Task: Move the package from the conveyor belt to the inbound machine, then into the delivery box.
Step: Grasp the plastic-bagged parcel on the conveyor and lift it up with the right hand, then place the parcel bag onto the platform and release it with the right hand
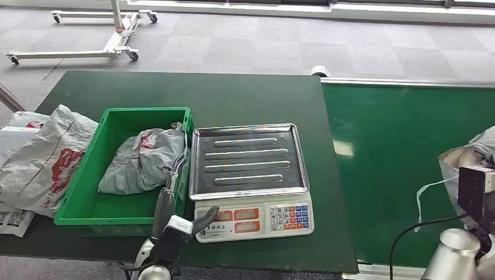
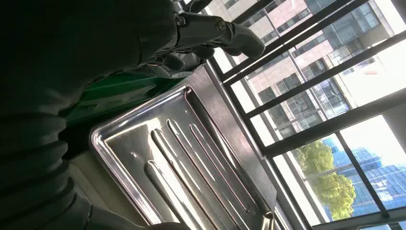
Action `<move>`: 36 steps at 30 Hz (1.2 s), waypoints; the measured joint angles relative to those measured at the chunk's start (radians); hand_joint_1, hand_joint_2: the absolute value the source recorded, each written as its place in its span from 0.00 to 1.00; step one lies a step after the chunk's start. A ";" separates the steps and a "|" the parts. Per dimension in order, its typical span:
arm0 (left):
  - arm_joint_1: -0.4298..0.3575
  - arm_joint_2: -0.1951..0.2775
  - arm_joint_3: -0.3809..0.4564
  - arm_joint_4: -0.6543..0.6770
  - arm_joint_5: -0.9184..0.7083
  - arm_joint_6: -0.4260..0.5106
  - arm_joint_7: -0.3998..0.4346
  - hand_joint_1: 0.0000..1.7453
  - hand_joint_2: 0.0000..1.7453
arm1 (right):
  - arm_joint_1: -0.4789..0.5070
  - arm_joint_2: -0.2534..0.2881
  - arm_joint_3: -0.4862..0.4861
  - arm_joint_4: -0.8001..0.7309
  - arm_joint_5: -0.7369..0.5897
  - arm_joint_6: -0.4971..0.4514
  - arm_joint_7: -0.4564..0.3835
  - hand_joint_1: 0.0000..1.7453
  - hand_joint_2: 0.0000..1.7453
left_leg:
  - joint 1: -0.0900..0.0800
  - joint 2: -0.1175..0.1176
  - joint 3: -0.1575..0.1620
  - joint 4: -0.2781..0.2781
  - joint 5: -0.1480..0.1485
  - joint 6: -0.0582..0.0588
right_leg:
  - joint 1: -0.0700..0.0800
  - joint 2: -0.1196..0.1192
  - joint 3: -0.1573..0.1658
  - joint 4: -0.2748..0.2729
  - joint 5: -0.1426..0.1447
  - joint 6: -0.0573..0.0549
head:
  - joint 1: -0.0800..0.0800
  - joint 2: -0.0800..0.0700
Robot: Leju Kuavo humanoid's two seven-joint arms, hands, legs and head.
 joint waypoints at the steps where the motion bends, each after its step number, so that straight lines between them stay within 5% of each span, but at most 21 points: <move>1: -0.001 0.000 0.000 0.002 0.000 0.001 -0.001 0.00 1.00 | 0.000 0.010 -0.002 -0.016 0.005 0.000 -0.011 1.00 1.00 | 0.000 0.000 0.000 0.000 0.000 0.000 | 0.000 0.000 0.000 0.000 0.000 0.000 | 0.000 0.000; 6: -0.006 -0.002 0.000 0.010 0.001 0.009 -0.003 0.00 1.00 | -0.012 0.092 -0.008 -0.128 0.077 0.000 -0.053 1.00 1.00 | 0.000 0.000 0.000 0.000 0.000 0.000 | 0.000 0.001 0.000 0.000 0.000 0.000 | 0.000 0.000; 13: -0.008 -0.002 0.000 0.013 0.007 0.021 -0.006 0.00 1.00 | -0.011 0.160 0.045 -0.217 0.127 0.001 -0.006 1.00 1.00 | 0.000 0.000 0.000 0.000 0.000 0.000 | 0.000 0.000 0.000 0.000 0.000 0.000 | 0.000 0.000; 24: -0.007 -0.002 -0.001 0.025 0.021 0.035 -0.018 0.00 1.00 | 0.059 0.192 0.232 -0.287 0.170 0.001 0.031 1.00 1.00 | 0.000 0.000 0.000 0.000 0.000 0.000 | 0.000 0.000 0.000 0.000 0.000 0.000 | 0.000 0.000; 36: -0.009 -0.002 -0.002 0.047 0.026 0.041 -0.031 0.00 1.00 | 0.200 0.171 0.589 -0.349 0.316 0.001 0.137 1.00 1.00 | 0.000 0.002 0.000 0.000 0.000 0.000 | 0.000 0.002 -0.001 0.000 0.000 0.000 | 0.000 0.000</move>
